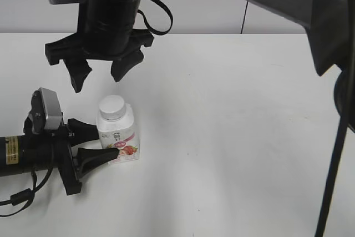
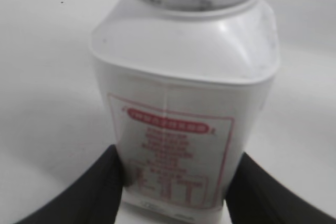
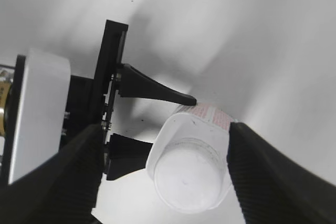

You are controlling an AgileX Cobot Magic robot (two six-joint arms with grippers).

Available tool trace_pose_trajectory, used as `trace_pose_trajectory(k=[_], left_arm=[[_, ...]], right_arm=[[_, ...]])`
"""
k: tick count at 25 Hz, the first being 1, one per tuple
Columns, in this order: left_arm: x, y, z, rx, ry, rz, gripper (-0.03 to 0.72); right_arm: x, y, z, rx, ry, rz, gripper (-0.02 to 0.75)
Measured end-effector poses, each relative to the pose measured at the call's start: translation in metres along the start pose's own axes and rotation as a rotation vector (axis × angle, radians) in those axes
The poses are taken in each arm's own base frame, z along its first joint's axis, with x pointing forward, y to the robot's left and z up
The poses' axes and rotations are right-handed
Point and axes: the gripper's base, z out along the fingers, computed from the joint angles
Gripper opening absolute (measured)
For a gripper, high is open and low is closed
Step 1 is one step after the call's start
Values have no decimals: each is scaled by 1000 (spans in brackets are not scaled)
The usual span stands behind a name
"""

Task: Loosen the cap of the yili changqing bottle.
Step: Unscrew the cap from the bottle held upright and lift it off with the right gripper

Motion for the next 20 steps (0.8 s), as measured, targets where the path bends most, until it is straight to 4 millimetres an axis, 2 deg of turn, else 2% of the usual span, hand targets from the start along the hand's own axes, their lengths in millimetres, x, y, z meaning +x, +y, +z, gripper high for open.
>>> trace_pose_trajectory(k=[5,15,20], left_arm=[[0,0,0,0,0,0,369],[0,0,0,0,1,0,368],[0,0,0,0,1,0,367]], right_arm=[[1,-1,1,7,5,133,570],[10,-8,15,51,57,146,570],[11,-8,16,51,62,150,537]])
